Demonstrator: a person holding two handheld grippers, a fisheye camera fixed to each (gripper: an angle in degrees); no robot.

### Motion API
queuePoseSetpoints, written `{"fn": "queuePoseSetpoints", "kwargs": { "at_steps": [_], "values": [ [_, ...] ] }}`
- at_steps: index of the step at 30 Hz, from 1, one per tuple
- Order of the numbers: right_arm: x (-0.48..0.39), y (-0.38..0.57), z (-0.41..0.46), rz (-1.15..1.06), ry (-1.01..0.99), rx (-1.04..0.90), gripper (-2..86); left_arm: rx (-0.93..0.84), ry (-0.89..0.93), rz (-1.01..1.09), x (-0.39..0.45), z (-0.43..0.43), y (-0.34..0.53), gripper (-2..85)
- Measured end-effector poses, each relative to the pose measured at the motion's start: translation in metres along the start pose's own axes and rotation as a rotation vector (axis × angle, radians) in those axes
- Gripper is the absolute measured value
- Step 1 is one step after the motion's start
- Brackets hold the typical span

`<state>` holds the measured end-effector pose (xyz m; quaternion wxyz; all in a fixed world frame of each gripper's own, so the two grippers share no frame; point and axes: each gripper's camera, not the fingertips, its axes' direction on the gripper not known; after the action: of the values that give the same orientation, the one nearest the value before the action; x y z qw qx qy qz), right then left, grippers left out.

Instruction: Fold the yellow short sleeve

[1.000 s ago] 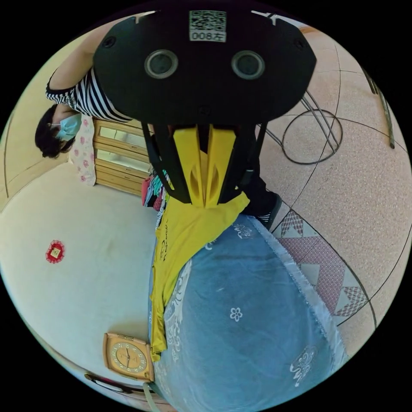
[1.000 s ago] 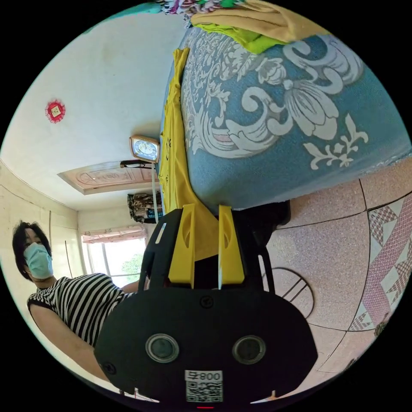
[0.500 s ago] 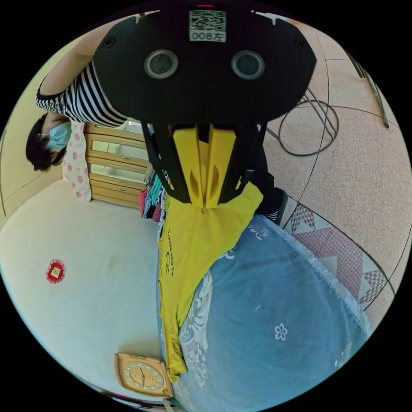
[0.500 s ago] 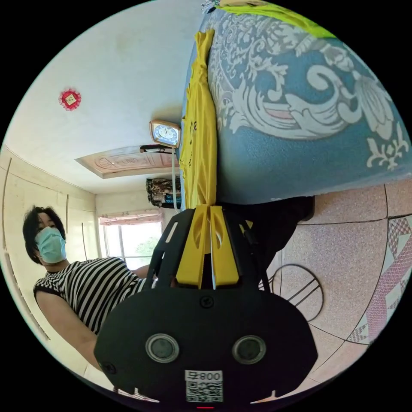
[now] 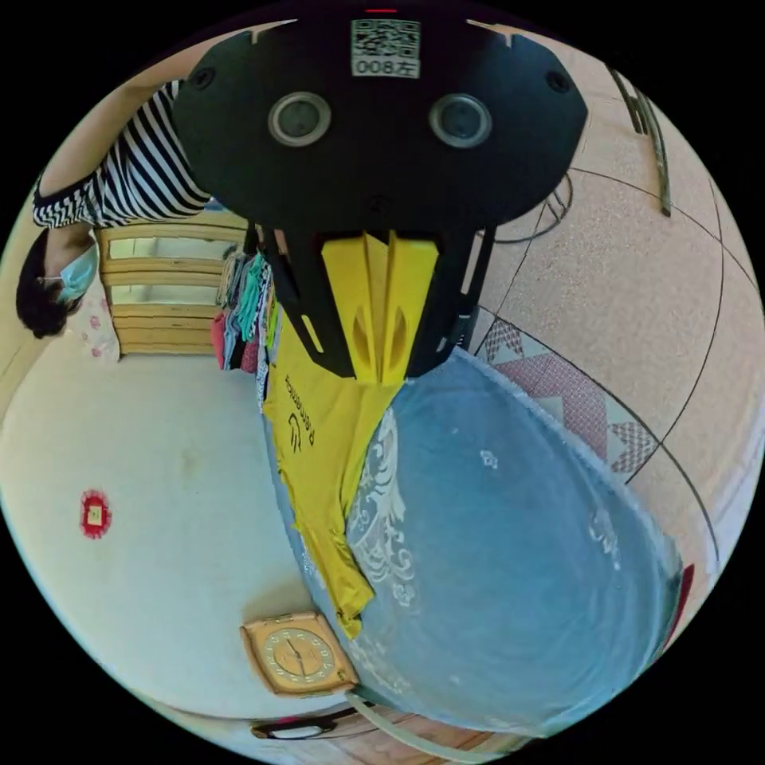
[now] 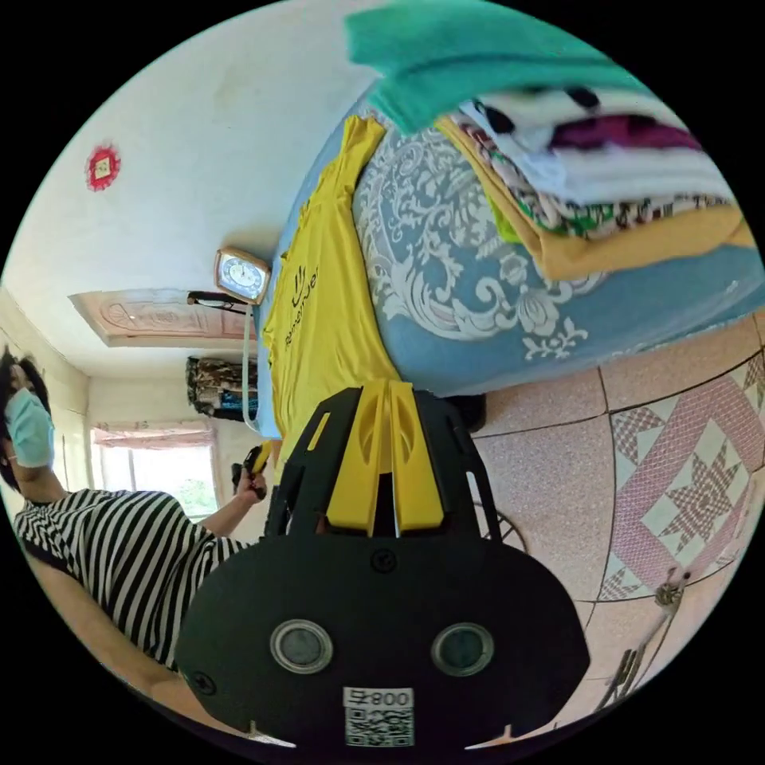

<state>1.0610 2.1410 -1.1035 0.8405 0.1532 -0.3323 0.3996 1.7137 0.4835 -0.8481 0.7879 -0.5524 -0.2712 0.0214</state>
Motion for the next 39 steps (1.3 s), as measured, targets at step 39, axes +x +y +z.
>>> {"fn": "queuePoseSetpoints", "kwargs": {
  "at_steps": [39],
  "values": [
    [-0.173, -0.247, 0.256, -0.349, 0.750, 0.297, 6.5, -0.607, -0.331, 1.427, 0.280, 1.050, -0.161, 7.4]
  ]
}}
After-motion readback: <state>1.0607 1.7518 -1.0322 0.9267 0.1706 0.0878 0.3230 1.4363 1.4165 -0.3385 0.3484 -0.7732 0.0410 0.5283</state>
